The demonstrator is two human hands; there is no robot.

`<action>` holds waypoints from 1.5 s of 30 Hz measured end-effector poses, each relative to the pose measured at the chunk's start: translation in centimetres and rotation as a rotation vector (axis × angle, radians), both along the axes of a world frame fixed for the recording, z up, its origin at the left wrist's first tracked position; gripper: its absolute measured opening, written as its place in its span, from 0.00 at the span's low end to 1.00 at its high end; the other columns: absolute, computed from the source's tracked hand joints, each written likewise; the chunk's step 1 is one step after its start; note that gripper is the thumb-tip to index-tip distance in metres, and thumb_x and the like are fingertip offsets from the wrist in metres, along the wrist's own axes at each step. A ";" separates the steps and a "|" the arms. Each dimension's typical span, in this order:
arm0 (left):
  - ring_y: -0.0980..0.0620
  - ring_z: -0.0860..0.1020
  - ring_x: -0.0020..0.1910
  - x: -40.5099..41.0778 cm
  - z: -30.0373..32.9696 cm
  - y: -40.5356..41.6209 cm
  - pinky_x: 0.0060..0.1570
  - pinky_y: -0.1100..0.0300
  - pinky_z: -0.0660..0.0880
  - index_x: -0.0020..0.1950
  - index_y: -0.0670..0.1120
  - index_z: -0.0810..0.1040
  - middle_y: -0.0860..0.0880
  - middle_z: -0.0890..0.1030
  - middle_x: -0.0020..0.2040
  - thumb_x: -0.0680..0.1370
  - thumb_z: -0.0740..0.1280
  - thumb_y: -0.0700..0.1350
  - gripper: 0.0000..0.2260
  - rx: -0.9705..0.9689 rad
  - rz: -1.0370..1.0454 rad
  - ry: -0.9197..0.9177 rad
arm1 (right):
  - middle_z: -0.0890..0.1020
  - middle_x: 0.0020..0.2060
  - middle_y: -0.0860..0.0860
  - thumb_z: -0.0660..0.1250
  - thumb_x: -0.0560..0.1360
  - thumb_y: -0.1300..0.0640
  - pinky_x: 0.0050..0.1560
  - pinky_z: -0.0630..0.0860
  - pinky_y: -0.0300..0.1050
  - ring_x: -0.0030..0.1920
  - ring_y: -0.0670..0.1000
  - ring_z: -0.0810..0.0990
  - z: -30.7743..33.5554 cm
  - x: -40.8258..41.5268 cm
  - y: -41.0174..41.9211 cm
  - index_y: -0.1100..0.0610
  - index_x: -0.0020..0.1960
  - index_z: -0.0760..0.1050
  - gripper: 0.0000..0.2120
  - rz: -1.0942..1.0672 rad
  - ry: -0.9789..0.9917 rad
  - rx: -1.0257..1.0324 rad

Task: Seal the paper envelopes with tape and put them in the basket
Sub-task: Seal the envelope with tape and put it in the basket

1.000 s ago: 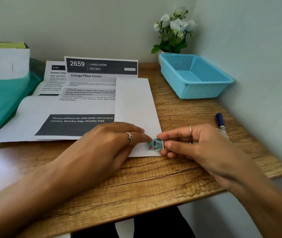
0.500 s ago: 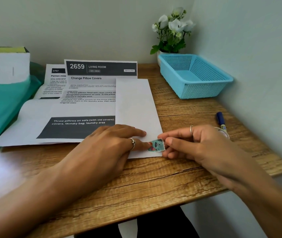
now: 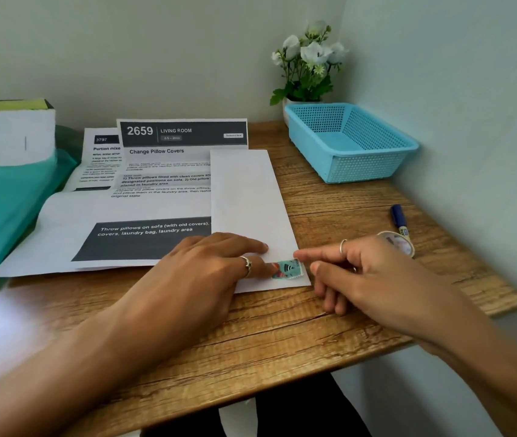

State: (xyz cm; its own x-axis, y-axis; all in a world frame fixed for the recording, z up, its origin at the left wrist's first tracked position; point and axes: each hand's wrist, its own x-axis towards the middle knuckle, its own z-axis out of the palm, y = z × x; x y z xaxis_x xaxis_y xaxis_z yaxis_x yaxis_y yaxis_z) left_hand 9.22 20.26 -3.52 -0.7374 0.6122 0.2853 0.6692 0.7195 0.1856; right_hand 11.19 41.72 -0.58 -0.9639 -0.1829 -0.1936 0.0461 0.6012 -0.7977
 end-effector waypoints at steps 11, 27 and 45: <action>0.52 0.77 0.59 0.0 0.0 -0.1 0.56 0.51 0.74 0.61 0.57 0.77 0.53 0.78 0.62 0.74 0.51 0.45 0.21 -0.009 -0.009 0.012 | 0.75 0.36 0.40 0.57 0.80 0.55 0.31 0.69 0.32 0.30 0.40 0.72 -0.1 2.1 -1.0 0.31 0.68 0.62 0.23 0.079 0.358 0.308; 0.50 0.77 0.58 -0.1 -0.3 -0.1 0.55 0.50 0.75 0.60 0.56 0.78 0.52 0.78 0.61 0.74 0.52 0.44 0.21 -0.003 -0.022 0.040 | 0.64 0.50 0.40 0.50 0.80 0.52 0.47 0.68 0.41 0.51 0.45 0.71 -1.0 3.2 -3.0 0.42 0.76 0.50 0.25 0.137 0.508 0.606; 0.47 0.79 0.58 0.0 -0.1 0.1 0.55 0.46 0.76 0.58 0.52 0.81 0.48 0.80 0.60 0.73 0.53 0.43 0.20 -0.009 -0.052 0.061 | 0.67 0.63 0.42 0.51 0.81 0.52 0.47 0.71 0.41 0.57 0.47 0.73 -1.7 3.1 -2.7 0.47 0.77 0.49 0.26 0.102 0.535 0.677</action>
